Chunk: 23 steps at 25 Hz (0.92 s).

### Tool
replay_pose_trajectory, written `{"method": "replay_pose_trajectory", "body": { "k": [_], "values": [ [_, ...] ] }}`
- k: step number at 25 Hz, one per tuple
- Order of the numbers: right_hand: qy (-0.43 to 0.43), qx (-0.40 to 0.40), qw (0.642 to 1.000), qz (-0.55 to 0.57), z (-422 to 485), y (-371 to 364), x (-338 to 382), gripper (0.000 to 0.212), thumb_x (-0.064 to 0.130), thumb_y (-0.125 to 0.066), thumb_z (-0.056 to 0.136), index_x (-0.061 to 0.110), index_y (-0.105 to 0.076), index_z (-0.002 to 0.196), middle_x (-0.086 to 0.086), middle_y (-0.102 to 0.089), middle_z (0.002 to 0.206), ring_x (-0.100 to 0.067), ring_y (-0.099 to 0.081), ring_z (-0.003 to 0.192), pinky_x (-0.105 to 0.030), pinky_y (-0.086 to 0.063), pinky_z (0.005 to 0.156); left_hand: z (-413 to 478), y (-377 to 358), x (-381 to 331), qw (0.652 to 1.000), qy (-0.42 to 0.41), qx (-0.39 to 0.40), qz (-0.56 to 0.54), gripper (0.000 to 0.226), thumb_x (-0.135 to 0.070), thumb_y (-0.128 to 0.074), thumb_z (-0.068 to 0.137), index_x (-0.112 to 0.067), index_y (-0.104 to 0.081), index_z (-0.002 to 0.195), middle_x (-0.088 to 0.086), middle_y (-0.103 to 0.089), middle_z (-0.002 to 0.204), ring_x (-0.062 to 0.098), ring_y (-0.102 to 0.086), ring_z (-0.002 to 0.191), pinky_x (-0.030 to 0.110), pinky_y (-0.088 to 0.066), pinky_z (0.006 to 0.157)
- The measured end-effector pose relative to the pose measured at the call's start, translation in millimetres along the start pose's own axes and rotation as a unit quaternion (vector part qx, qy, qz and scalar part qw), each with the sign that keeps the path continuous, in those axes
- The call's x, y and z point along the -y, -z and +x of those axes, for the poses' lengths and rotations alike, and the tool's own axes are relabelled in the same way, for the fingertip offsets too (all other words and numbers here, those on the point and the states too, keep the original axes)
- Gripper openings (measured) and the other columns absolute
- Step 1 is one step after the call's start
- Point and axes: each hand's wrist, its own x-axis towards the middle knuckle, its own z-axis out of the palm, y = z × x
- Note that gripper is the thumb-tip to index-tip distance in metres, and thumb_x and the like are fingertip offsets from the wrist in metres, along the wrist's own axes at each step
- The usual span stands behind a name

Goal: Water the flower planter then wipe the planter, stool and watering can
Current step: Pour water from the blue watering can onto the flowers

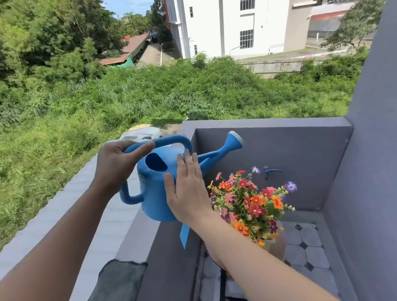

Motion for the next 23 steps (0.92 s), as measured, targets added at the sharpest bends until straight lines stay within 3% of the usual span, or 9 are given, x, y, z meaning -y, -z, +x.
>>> {"method": "replay_pose_trajectory", "body": {
  "k": [3, 6, 9, 12, 15, 19, 23],
  "values": [
    [0.0, -0.005, 1.0, -0.008, -14, -2, 7, 0.092, 0.062, 0.005, 0.081, 0.005, -0.012, 0.152, -0.01, -0.004, 0.162, -0.024, 0.006, 0.149, -0.035, 0.002, 0.12, -4, 4, -15, 0.998, -0.035, 0.024, 0.048, 0.024, -0.028, -0.076, 0.078, -0.032, -0.071, 0.056, -0.017, -0.051, 0.039, 0.0, -0.042, 0.038, 0.009, -0.029, 0.041],
    [-0.005, 0.006, 1.0, -0.01, -22, -7, 14, 0.075, 0.055, -0.008, 0.095, 0.007, -0.01, 0.152, -0.009, -0.002, 0.162, -0.023, 0.006, 0.15, -0.035, 0.003, 0.12, -2, 12, -20, 0.994, -0.038, 0.043, 0.095, 0.02, -0.036, -0.078, 0.075, -0.019, -0.072, 0.066, -0.009, -0.052, 0.046, 0.005, -0.039, 0.044, 0.013, -0.028, 0.041],
    [-0.013, 0.031, 0.999, 0.002, -27, -11, 24, 0.064, 0.042, -0.023, 0.1, 0.007, -0.008, 0.152, -0.008, 0.0, 0.163, -0.022, 0.007, 0.15, -0.034, 0.006, 0.119, -1, 21, -25, 0.986, -0.04, 0.076, 0.14, 0.02, -0.039, -0.077, 0.074, -0.022, -0.071, 0.065, -0.006, -0.054, 0.047, 0.006, -0.039, 0.046, 0.018, -0.029, 0.04],
    [-0.023, 0.039, 0.998, 0.032, -32, -17, 31, 0.064, 0.041, -0.024, 0.101, 0.007, -0.007, 0.153, -0.007, 0.0, 0.163, -0.021, 0.006, 0.15, -0.032, 0.007, 0.118, -2, 25, -33, 0.981, -0.044, 0.103, 0.16, 0.017, -0.035, -0.078, 0.074, -0.021, -0.071, 0.066, -0.013, -0.056, 0.042, 0.004, -0.042, 0.04, 0.011, -0.028, 0.037],
    [-0.03, 0.048, 0.997, 0.048, -36, -23, 39, 0.065, 0.042, -0.022, 0.101, 0.008, -0.004, 0.153, -0.006, 0.003, 0.163, -0.02, 0.008, 0.15, -0.031, 0.008, 0.118, 0, 29, -36, 0.973, -0.049, 0.112, 0.194, 0.023, -0.034, -0.078, 0.074, -0.011, -0.074, 0.072, -0.004, -0.057, 0.047, 0.006, -0.043, 0.041, 0.011, -0.027, 0.036],
    [-0.032, 0.056, 0.996, 0.063, -36, -26, 45, 0.065, 0.042, -0.021, 0.101, 0.007, -0.003, 0.153, -0.006, 0.004, 0.163, -0.02, 0.008, 0.149, -0.028, 0.01, 0.115, 3, 32, -40, 0.967, -0.053, 0.125, 0.217, 0.018, -0.031, -0.08, 0.073, -0.016, -0.075, 0.082, -0.021, -0.061, 0.046, -0.001, -0.05, 0.043, 0.008, -0.033, 0.039],
    [-0.03, 0.066, 0.995, 0.071, -35, -26, 52, 0.065, 0.042, -0.021, 0.101, 0.008, -0.004, 0.153, -0.006, 0.002, 0.163, -0.019, 0.007, 0.15, -0.026, 0.01, 0.114, 7, 38, -43, 0.959, -0.052, 0.141, 0.239, 0.018, -0.032, -0.079, 0.073, -0.018, -0.076, 0.083, 0.001, -0.069, 0.061, 0.004, -0.049, 0.046, 0.01, -0.033, 0.04]
  ]
}}
